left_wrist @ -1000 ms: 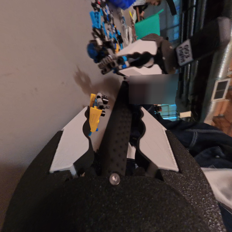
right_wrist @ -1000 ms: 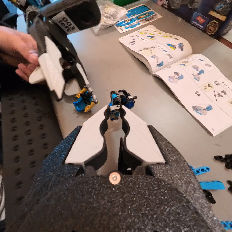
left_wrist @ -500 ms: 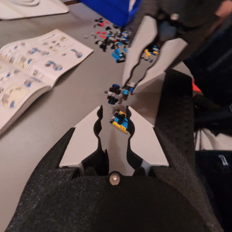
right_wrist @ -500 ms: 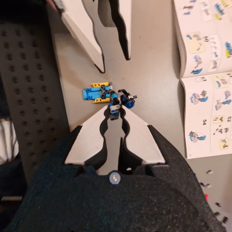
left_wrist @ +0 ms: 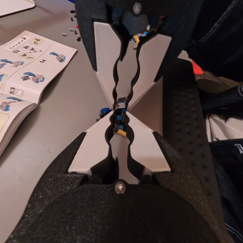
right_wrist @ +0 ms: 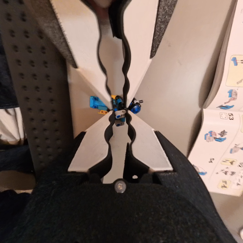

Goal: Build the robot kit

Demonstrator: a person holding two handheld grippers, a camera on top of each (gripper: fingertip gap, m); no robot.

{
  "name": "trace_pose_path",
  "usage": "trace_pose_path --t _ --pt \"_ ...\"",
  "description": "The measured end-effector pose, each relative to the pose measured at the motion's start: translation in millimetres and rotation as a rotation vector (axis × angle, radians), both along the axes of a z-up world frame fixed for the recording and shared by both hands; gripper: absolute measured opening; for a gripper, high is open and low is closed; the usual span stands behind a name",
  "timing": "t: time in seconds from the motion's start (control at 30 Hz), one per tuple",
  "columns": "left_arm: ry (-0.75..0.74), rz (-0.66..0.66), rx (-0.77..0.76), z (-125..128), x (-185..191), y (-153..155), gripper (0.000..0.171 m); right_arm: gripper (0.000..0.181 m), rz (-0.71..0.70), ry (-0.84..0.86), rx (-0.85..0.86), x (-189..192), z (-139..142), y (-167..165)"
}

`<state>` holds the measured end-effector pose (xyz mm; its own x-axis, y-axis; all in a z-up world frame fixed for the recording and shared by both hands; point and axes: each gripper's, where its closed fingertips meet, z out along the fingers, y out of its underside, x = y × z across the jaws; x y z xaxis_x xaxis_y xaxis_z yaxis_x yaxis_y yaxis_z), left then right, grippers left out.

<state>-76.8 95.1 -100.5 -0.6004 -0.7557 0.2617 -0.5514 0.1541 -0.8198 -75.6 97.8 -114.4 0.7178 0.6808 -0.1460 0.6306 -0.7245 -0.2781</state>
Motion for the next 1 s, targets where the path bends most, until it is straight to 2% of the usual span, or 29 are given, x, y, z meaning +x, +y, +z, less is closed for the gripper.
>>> trace_pose_path --t 0.13,0.23,0.27,0.37,0.43,0.5,0.6,0.73,0.8,1.0 --pt "-0.006 -0.027 -0.051 -1 -3 -1 0.008 0.015 -0.003 0.158 0.059 -7 2 -2" --pt "-0.031 0.010 -0.022 -2 2 8 0.007 0.017 -0.051 0.266 0.201 -1 7 7" --pt "-0.040 0.025 -0.023 -1 3 13 0.007 0.023 -0.088 0.304 0.280 5 12 12" --pt "-0.085 0.038 -0.116 11 5 16 0.007 0.025 -0.226 0.521 0.485 22 30 13" --pt "-0.112 0.037 -0.162 18 7 15 0.007 0.027 -0.278 0.633 0.521 24 29 6" --pt "-0.126 0.021 -0.226 26 7 11 0.007 0.027 -0.278 0.672 0.553 19 29 1" --pt "-0.116 0.012 -0.193 18 6 7 0.006 0.016 -0.252 0.628 0.591 13 27 -3" --pt "-0.055 -0.010 -0.102 -6 3 3 0.007 0.014 -0.272 0.568 0.505 10 6 -8" --pt "-0.034 -0.024 -0.039 -17 1 1 0.007 0.014 -0.252 0.482 0.489 8 -6 -10" --pt "-0.098 -0.024 -0.037 -3 -2 4 0.007 0.014 -0.245 0.425 0.564 5 9 -9"
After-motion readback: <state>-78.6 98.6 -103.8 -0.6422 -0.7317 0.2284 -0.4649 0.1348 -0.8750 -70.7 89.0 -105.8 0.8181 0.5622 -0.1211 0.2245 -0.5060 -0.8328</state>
